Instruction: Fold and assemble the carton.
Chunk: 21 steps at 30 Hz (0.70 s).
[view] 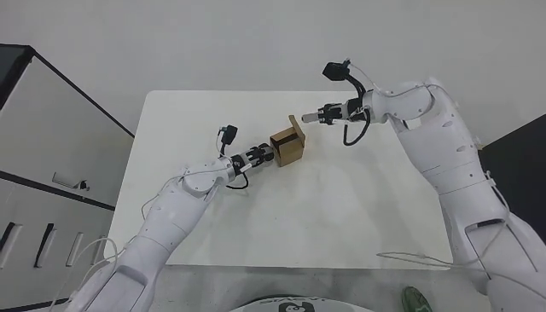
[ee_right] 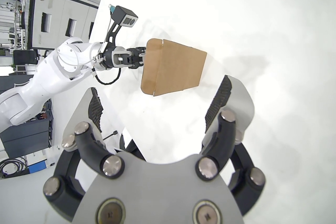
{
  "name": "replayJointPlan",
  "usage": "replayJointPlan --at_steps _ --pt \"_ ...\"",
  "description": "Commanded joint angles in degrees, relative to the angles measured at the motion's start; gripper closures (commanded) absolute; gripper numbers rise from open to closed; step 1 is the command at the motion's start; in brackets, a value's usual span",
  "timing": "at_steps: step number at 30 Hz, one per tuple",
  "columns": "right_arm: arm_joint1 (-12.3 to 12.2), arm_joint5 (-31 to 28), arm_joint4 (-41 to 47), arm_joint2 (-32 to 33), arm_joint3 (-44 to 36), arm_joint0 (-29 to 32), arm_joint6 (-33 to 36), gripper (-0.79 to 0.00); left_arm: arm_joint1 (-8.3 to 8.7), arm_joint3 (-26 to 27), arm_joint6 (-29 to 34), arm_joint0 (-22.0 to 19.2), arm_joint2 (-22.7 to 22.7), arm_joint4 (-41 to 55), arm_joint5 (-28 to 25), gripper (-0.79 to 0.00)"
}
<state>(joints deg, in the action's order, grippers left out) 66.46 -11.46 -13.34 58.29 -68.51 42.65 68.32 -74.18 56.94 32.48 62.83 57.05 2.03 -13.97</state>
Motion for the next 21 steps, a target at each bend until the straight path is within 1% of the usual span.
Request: replayJointPlan --at_steps 1,3,4,6,8,9,13,21 --pt "0.2 -0.6 0.0 -0.9 1.4 -0.5 -0.2 -0.588 0.0 0.0 0.0 0.0 0.0 0.0 0.0 0.0" --pt "0.5 -0.8 -0.4 -2.1 2.4 -1.2 -0.2 -0.551 0.0 0.0 0.0 0.0 0.0 0.0 0.0 0.0" --pt "0.7 -0.8 -0.7 -2.8 2.8 -1.5 -0.2 -0.551 0.0 0.0 0.0 0.0 0.0 0.0 0.0 0.0" --pt "1.0 -0.9 -1.3 -3.8 3.1 -2.1 -0.2 -0.499 0.0 0.0 0.0 0.0 0.0 0.0 0.0 0.0" --pt "1.3 -0.8 -1.9 -5.1 3.4 -2.9 -0.4 -0.4 0.0 0.0 0.0 0.0 0.0 0.0 0.0 0.0" --pt "1.5 -0.7 -2.0 -5.6 3.6 -3.2 -0.4 -0.376 0.0 0.0 0.0 0.0 0.0 0.0 0.0 0.0" --pt "2.2 -0.6 -2.7 -7.6 4.6 -4.5 -0.7 -0.323 0.0 0.0 0.0 0.0 0.0 0.0 0.0 0.0" --pt "3.4 -0.2 -4.7 -11.1 5.8 -6.9 -0.5 -0.286 0.0 0.0 0.0 0.0 0.0 0.0 0.0 0.0"
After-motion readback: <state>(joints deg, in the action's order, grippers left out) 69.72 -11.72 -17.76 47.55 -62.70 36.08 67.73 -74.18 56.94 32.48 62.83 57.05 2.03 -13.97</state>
